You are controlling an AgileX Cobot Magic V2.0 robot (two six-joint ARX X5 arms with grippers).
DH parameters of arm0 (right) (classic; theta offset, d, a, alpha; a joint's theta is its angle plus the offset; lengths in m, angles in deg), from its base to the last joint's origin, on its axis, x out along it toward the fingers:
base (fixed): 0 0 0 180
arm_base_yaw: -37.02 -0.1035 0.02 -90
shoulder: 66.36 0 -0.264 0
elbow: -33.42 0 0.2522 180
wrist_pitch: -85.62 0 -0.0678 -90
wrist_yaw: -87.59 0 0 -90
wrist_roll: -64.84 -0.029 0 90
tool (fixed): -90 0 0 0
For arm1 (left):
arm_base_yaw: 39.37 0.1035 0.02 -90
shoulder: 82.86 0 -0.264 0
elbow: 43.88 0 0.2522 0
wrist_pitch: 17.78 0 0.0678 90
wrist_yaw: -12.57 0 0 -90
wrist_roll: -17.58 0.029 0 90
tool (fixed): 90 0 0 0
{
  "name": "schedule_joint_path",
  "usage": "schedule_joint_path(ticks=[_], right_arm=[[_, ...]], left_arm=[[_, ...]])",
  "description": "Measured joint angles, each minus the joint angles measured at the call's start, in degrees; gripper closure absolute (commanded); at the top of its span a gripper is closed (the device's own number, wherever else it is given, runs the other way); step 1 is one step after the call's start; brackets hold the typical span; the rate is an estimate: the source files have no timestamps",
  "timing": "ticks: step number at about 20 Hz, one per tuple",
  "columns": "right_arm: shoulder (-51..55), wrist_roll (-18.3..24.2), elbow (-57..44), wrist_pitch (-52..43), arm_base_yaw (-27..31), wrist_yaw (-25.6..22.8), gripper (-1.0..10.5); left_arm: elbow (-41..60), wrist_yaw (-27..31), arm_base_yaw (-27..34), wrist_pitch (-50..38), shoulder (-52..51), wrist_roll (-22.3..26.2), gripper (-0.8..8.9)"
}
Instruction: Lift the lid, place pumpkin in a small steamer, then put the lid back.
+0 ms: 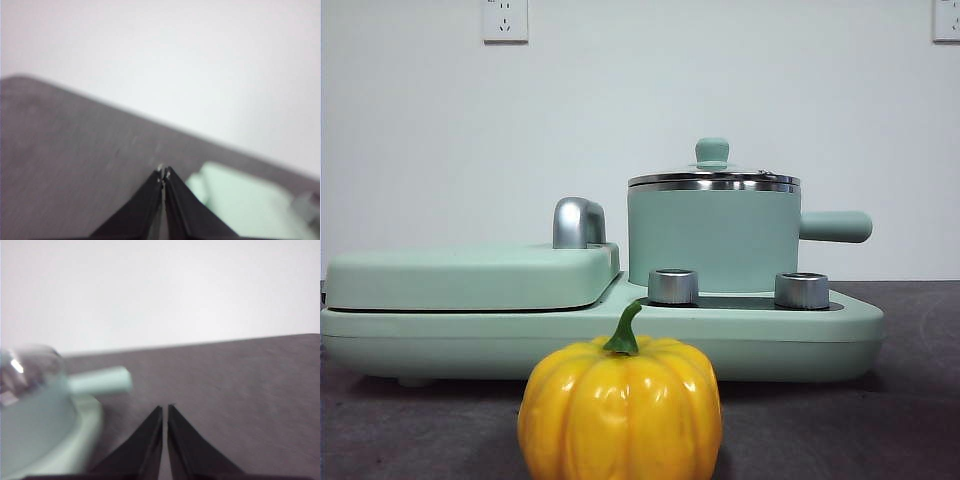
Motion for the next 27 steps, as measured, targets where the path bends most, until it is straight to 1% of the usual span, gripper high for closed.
schedule_joint_path(ticks=[2,5,7,10,12,14,17,19,21,25,27], right_arm=[[0.0,-4.0,0.0,-3.6,0.0,1.7,9.3],[0.0,-8.3,0.2,-9.0,0.0,3.9,9.3],[0.0,-10.7,1.6,-8.0,0.0,4.3,9.3],[-0.2,-14.6,6.2,-2.6,0.0,5.5,9.3],[-1.1,-16.4,11.5,3.0,0.0,6.9,9.3],[-2.8,-17.1,16.2,7.8,0.0,8.9,9.3],[-6.6,-17.4,22.1,13.9,0.0,13.1,9.3],[-9.4,-17.4,25.6,17.3,0.0,16.5,9.3],[-12.6,-16.6,28.9,20.2,0.0,21.2,9.3],[-18.1,-12.6,33.3,23.5,0.0,29.3,9.3],[-20.9,-9.5,34.9,24.9,0.0,32.5,9.3]], left_arm=[[0.0,0.0,0.0,-4.0,0.0,-2.8,8.04],[0.0,0.0,0.0,-10.3,0.0,-8.6,8.04],[0.0,-0.1,-0.1,-12.5,0.0,-12.3,8.04],[-1.2,-2.1,0.0,-10.9,0.2,-16.7,8.04],[-5.3,-5.4,-0.1,-6.5,1.1,-18.3,8.03],[-10.8,-7.6,-0.1,-1.3,2.6,-18.8,8.03],[-19.5,-10.0,-0.1,8.1,5.9,-17.8,8.03],[-24.2,-12.2,-0.1,13.3,9.0,-15.4,8.03],[-28.5,-14.7,-0.1,17.3,12.7,-11.9,8.03],[-36.0,-20.2,-0.1,21.8,19.4,-5.3,8.03],[-39.1,-24.2,-0.1,23.5,22.6,-1.3,8.03]])
